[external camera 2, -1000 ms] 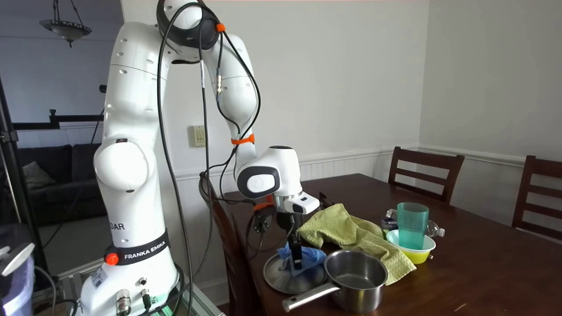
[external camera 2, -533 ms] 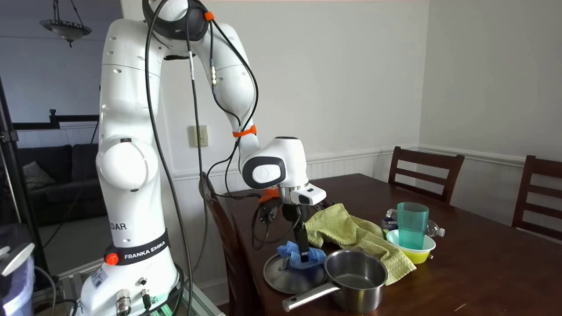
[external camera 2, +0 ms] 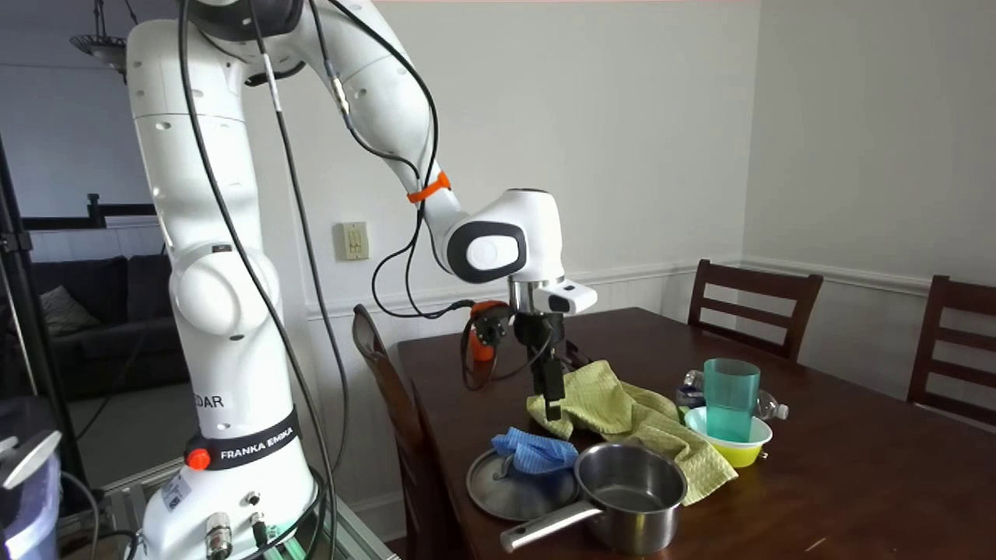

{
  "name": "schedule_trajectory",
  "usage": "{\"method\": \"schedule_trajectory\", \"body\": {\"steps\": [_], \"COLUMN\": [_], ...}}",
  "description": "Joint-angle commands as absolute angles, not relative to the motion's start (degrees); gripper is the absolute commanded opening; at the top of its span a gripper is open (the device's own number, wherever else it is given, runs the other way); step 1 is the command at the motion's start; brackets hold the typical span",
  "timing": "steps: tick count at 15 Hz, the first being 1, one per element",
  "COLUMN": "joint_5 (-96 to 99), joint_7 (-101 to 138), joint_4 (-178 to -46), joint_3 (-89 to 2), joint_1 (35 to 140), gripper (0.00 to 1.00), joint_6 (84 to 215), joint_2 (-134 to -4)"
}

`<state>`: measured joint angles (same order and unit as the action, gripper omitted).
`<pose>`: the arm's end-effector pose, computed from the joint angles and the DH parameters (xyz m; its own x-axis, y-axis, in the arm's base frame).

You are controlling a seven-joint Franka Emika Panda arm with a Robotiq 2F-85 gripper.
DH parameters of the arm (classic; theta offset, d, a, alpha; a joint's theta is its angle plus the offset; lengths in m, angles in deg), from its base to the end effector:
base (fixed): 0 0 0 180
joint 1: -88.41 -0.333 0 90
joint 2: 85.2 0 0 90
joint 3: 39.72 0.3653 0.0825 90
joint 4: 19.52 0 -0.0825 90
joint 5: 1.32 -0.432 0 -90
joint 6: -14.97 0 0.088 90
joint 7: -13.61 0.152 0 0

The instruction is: Put the blue towel on top of the silver lid then use the towel to put the lid on the table.

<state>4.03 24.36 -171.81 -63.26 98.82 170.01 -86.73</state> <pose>0.3786 -0.2515 0.2177 0.7649 -0.6396 0.0766 -0.6425 -0.7660 0.0208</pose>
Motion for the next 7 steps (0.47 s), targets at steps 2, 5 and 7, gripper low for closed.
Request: {"method": "schedule_trajectory", "body": {"steps": [2, 5, 7], "joint_5": [3.6, 3.49, 3.47], "joint_7": [24.36, 24.01, 23.99], "joint_4": [-170.12, -169.91, -169.92], "joint_3": [-59.14, -58.01, -57.9], "joint_1": [102.44, 103.24, 103.36], "gripper": [1.0, 1.0, 1.0], "joint_6": [159.15, 160.62, 160.27], "joint_2": [-94.56, -93.1, -93.58]}}
